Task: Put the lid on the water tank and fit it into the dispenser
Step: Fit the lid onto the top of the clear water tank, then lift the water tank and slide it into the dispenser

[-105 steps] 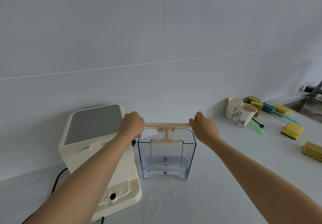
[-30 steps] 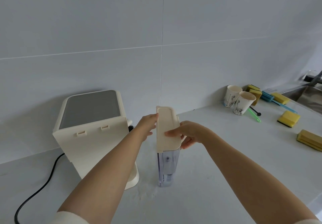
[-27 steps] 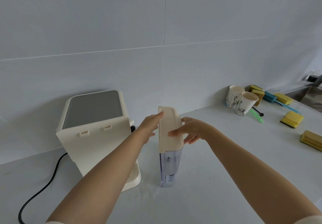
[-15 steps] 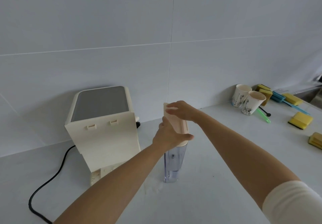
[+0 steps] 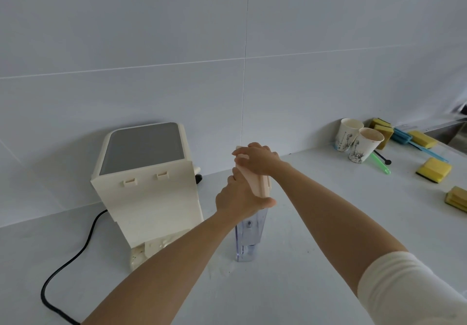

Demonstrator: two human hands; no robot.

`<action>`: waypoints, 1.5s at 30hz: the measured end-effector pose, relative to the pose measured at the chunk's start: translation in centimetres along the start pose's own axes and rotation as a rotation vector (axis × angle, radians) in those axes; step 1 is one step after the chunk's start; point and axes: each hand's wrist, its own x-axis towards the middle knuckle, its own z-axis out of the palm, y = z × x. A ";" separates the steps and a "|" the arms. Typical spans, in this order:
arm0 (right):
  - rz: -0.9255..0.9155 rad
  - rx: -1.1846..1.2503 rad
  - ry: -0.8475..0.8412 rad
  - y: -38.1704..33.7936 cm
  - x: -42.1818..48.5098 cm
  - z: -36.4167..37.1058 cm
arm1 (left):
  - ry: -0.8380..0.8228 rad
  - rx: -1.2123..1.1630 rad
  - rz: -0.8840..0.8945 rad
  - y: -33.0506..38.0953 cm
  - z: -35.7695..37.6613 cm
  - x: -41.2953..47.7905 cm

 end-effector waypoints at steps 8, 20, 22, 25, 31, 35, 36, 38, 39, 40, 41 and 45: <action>0.099 -0.044 0.086 1.2 -0.4 -0.2 | -0.066 0.217 0.098 -1.4 -2.4 0.6; 0.206 0.109 0.161 5.5 -3.4 -0.6 | -0.231 0.386 0.251 -2.0 -6.3 2.9; 0.218 0.132 0.167 6.2 -4.2 -0.3 | -0.266 0.374 0.272 -2.0 -6.3 3.2; 0.200 0.164 0.155 6.2 -5.0 0.1 | -0.282 0.402 0.284 -2.3 -6.7 3.7; 0.178 0.225 0.169 5.6 -5.1 0.6 | -0.273 0.364 0.260 -3.0 -7.6 4.8; 0.162 0.247 0.171 5.8 -5.1 0.6 | -0.266 0.172 0.210 -4.0 -6.9 4.6; 0.158 0.274 0.162 5.9 -5.2 0.6 | -0.263 0.104 0.194 -4.4 -6.7 4.6; 0.143 0.344 0.123 6.1 -5.3 0.6 | -0.266 -0.073 0.155 -5.3 -5.8 4.4; 0.132 0.371 0.091 6.4 -5.3 0.5 | -0.264 -0.180 0.129 -5.7 -5.2 4.3; 0.125 0.386 0.057 6.6 -5.4 0.4 | -0.260 -0.287 0.102 -6.2 -4.4 4.1; 0.120 0.394 0.029 7.0 -5.5 0.3 | -0.257 -0.376 0.079 -6.6 -3.6 3.9; 0.115 0.547 0.008 8.8 -6.2 0.4 | -0.279 -0.510 0.044 -7.7 -0.9 3.0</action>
